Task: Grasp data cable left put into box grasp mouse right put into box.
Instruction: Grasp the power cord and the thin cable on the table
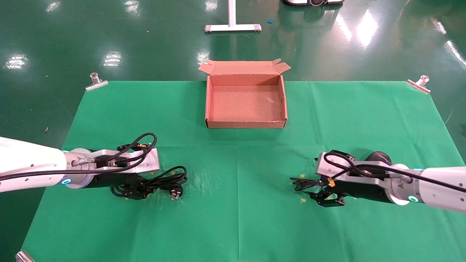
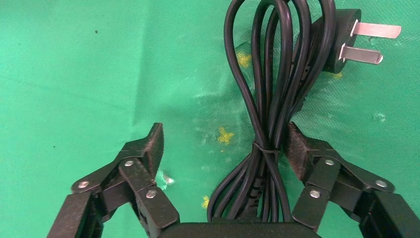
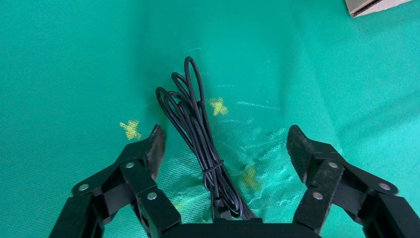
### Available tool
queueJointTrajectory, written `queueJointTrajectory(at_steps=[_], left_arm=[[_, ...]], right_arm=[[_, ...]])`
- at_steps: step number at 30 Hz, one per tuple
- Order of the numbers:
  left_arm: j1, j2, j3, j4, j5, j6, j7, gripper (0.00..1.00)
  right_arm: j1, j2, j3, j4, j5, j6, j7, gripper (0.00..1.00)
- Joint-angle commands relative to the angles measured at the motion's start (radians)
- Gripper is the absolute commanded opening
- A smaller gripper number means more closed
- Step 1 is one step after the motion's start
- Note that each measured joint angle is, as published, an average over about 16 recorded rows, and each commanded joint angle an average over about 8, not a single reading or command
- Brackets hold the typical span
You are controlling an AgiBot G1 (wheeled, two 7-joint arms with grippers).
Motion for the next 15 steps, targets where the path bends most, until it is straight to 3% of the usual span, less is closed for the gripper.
queueJointTrajectory(at_steps=[1, 15], left_arm=[[0.0, 0.0, 0.0, 0.0, 0.0, 0.0, 0.0, 0.0], [0.0, 0.0, 0.0, 0.0, -0.004, 0.0, 0.0, 0.0]], right_arm=[[0.0, 0.001, 0.001, 0.001, 0.002, -0.001, -0.001, 0.0], [-0.001, 0.002, 0.002, 0.003, 0.009, -0.004, -0.002, 0.0]])
